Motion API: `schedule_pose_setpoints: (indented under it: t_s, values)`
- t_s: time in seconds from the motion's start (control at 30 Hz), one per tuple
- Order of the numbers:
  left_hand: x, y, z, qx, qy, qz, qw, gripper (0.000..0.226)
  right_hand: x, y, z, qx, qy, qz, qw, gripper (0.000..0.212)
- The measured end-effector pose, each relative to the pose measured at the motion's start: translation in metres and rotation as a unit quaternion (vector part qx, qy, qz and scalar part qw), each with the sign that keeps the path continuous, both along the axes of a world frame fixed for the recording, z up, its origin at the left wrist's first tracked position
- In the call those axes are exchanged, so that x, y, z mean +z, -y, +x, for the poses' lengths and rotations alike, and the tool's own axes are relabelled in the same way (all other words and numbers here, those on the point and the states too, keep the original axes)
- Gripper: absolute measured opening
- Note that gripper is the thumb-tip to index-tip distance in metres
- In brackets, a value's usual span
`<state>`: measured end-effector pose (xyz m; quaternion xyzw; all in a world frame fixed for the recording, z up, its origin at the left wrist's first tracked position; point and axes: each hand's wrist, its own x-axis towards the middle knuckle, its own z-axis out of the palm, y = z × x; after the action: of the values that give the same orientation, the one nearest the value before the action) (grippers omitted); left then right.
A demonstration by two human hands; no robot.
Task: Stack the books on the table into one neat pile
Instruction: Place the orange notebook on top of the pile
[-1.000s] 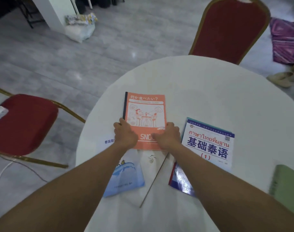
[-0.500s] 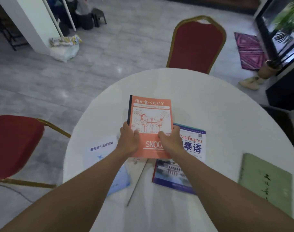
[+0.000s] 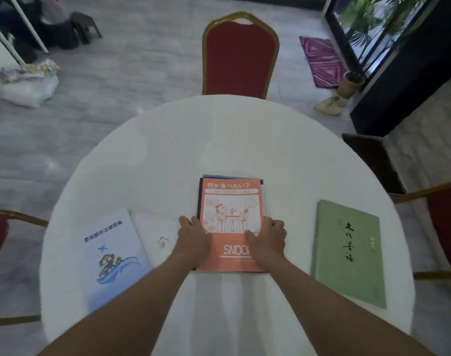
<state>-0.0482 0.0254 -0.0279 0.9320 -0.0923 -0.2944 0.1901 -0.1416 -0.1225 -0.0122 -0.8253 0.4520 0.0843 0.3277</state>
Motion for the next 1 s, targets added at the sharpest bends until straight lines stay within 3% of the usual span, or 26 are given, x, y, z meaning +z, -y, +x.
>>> schedule_pose_setpoints:
  t_s: [0.3,0.6,0.7,0.8,1.0]
  values:
    - [-0.006,0.001,-0.001,-0.045,0.034,0.006,0.998,0.040,-0.005,0.017,-0.002,-0.026,0.027,0.049,0.998,0.042]
    - [0.007,-0.006,0.005,-0.049,0.010,-0.019,0.999,0.044,-0.005,0.012,0.000,-0.009,0.007,0.032,0.999,0.049]
    - [0.014,-0.023,0.004,-0.056,0.015,-0.037,0.998,0.049,0.004,0.002,0.002,0.026,0.016,-0.054,0.998,0.059]
    - [0.023,-0.052,0.008,-0.038,0.075,-0.041,0.996,0.054,0.014,-0.017,0.015,0.083,0.057,-0.098,0.990,0.064]
    - [0.030,-0.125,0.018,0.047,0.135,0.043,0.989,0.053,0.020,-0.071,0.052,0.216,0.094,0.013,0.972,0.056]
